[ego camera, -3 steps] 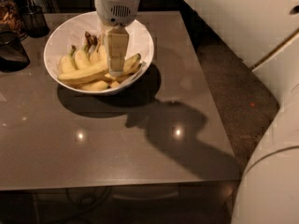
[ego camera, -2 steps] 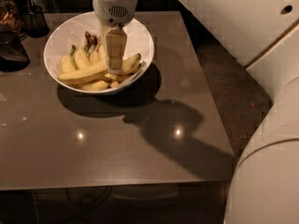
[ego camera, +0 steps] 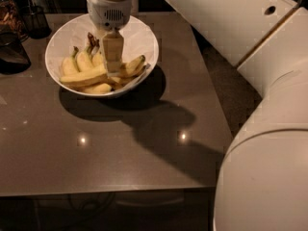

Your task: Pick banana from white bowl

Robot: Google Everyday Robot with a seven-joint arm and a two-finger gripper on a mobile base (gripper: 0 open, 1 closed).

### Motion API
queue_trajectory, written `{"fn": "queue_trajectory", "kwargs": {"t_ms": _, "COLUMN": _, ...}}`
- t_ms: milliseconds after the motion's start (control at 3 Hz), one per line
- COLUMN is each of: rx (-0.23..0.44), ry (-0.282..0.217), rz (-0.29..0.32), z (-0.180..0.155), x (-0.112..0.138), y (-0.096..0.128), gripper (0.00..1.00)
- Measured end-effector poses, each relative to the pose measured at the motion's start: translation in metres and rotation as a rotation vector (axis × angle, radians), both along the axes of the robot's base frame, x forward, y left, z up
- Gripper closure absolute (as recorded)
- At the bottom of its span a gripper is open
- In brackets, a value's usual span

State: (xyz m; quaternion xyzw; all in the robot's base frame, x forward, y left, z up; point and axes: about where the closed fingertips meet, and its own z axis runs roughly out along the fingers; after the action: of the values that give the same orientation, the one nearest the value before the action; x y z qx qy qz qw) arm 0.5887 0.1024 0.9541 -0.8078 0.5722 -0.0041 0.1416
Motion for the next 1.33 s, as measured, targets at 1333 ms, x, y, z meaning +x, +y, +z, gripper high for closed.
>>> {"fn": "queue_trajectory", "kwargs": {"t_ms": 1333, "rx": -0.044, "ry": 0.035, "rz": 0.046, "z": -0.030, "x": 0.002, "y": 0.013, "gripper": 0.38}}
